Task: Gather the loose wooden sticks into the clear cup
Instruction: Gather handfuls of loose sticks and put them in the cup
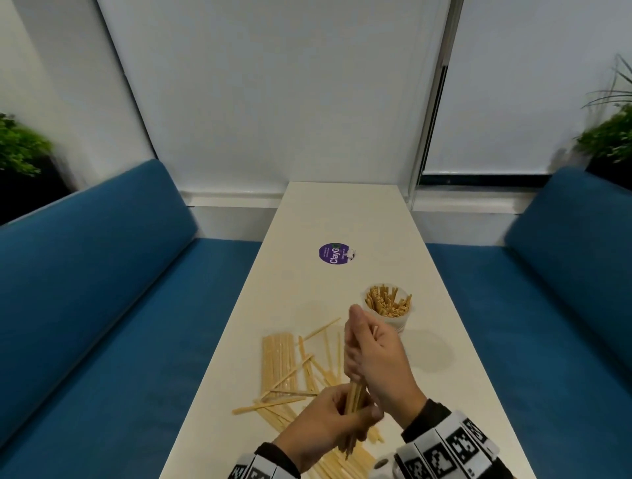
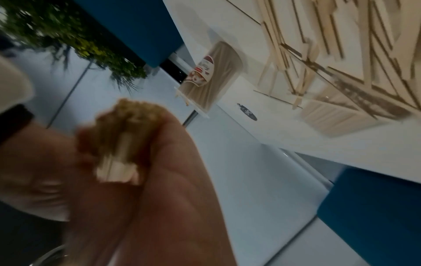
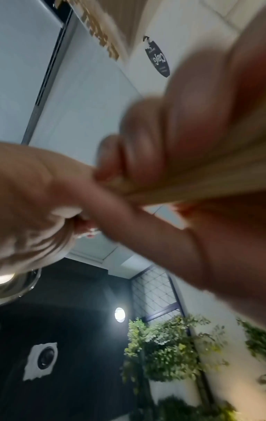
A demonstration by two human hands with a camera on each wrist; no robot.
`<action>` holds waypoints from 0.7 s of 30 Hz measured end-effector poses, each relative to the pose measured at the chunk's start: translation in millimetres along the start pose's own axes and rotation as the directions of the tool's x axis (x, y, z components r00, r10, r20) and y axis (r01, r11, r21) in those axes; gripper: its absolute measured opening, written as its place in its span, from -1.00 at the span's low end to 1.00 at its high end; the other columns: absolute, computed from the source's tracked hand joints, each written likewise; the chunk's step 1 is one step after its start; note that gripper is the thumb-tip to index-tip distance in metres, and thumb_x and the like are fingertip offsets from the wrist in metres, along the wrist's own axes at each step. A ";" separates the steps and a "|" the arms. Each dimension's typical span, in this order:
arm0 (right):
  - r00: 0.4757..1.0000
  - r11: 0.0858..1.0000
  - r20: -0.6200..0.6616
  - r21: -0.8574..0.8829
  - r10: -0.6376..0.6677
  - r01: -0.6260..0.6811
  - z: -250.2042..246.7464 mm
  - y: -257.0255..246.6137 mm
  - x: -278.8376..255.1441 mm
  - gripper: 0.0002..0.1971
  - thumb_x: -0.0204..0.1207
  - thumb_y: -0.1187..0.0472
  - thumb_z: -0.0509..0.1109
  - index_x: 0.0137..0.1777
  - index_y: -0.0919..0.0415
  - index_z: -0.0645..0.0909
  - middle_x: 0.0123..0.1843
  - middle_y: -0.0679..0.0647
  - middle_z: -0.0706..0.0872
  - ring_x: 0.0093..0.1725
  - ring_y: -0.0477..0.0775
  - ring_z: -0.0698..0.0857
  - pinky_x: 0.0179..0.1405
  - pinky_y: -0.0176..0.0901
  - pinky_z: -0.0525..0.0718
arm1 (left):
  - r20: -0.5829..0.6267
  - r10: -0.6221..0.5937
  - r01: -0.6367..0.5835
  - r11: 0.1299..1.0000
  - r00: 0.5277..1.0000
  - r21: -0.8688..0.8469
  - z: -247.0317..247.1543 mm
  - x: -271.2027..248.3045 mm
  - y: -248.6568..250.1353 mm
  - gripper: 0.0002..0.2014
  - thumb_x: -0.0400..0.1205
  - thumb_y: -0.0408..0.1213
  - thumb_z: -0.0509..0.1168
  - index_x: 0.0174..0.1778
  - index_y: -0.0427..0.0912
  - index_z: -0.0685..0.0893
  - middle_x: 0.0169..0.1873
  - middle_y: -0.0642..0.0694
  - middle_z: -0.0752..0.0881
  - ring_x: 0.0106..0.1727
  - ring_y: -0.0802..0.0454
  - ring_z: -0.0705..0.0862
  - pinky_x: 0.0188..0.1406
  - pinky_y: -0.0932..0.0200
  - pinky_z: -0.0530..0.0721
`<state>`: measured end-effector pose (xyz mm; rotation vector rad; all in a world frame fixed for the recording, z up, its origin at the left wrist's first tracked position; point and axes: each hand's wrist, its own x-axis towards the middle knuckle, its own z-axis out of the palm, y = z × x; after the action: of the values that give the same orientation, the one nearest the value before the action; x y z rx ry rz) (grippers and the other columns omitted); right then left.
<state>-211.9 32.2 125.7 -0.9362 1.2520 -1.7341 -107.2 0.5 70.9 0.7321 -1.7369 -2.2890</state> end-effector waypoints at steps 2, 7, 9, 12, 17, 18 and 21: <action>0.998 0.998 -0.048 0.059 -0.026 0.029 -3.5 -7.5 3.4 -0.56 0.45 -0.16 0.22 -0.43 0.19 0.38 -0.64 0.03 0.28 -0.70 -0.04 0.24 -0.72 -0.32 0.26 | 0.013 -0.009 0.010 0.996 1.000 -0.086 -1.7 -2.1 -1.9 -0.54 0.27 0.11 0.55 -0.11 -0.16 0.72 -0.34 -0.03 0.73 -0.23 0.03 0.66 -0.08 0.15 0.59; 0.991 0.983 -0.046 0.129 -0.128 0.133 0.9 -19.1 8.4 -0.36 0.25 -0.51 0.24 -0.45 0.14 0.40 -0.64 -0.03 0.31 -0.69 -0.08 0.26 -0.70 -0.34 0.28 | -0.036 -0.162 0.082 0.664 0.986 -0.743 -3.3 0.7 1.5 -0.25 0.56 0.24 0.06 -0.04 -0.49 0.74 -0.28 -0.34 0.69 -0.30 -0.16 0.72 -0.31 0.09 0.76; 0.993 0.979 -0.053 0.172 -0.101 0.109 5.1 -19.6 8.6 -0.36 0.40 -0.46 0.13 -0.46 0.15 0.42 -0.65 -0.02 0.29 -0.69 -0.07 0.22 -0.68 -0.31 0.22 | -0.048 -0.191 0.085 0.630 0.980 -0.772 -4.1 6.0 4.1 -0.40 0.70 -0.03 0.08 -0.15 -0.55 0.75 -0.33 -0.35 0.69 -0.39 -0.16 0.72 -0.42 0.12 0.76; 0.990 0.986 -0.071 0.100 -0.125 0.132 9.0 -16.9 6.4 -0.61 0.55 -0.09 0.14 -0.40 0.15 0.44 -0.64 -0.01 0.28 -0.67 -0.06 0.20 -0.67 -0.24 0.17 | -0.062 -0.187 0.077 0.653 0.980 -0.753 -3.7 8.3 4.1 -0.48 0.74 -0.21 0.07 -0.24 -0.55 0.77 -0.33 -0.33 0.71 -0.42 -0.13 0.72 -0.41 0.13 0.76; 0.960 0.975 -0.178 0.014 -0.216 0.222 11.5 -18.3 2.2 -0.68 0.48 -0.05 0.22 -0.22 0.24 0.46 -0.61 0.00 0.27 -0.65 -0.07 0.18 -0.65 -0.18 0.12 | -0.041 -0.166 0.121 0.846 0.985 -0.519 0.2 4.8 6.7 -0.35 0.70 0.10 -0.01 -0.27 -0.34 0.80 -0.28 -0.22 0.75 -0.27 -0.06 0.74 -0.18 0.09 0.72; 0.955 0.973 -0.204 0.026 -0.218 0.228 9.1 -20.6 5.5 -0.62 0.44 -0.10 0.23 -0.21 0.27 0.45 -0.62 0.00 0.29 -0.66 -0.07 0.21 -0.68 -0.22 0.16 | -0.046 -0.148 0.119 0.916 0.988 -0.384 -0.4 4.5 6.8 -0.30 0.64 0.22 -0.08 -0.20 -0.28 0.78 -0.25 -0.17 0.76 -0.21 -0.02 0.73 -0.11 0.12 0.68; 0.935 0.965 -0.263 0.053 -0.236 0.258 0.8 -22.4 14.1 -0.39 0.30 -0.33 0.34 -0.21 0.31 0.40 -0.61 0.00 0.35 -0.70 -0.08 0.29 -0.73 -0.33 0.30 | -0.008 0.016 -0.016 0.999 1.000 -0.027 -2.2 1.3 5.8 -0.37 0.46 0.39 0.10 -0.07 -0.19 0.60 -0.31 0.01 0.72 -0.24 0.11 0.68 -0.17 0.25 0.60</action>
<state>-221.0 23.8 149.2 -0.8693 1.2477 -2.1467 -108.1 -3.7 75.6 0.7182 -1.6987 -2.2913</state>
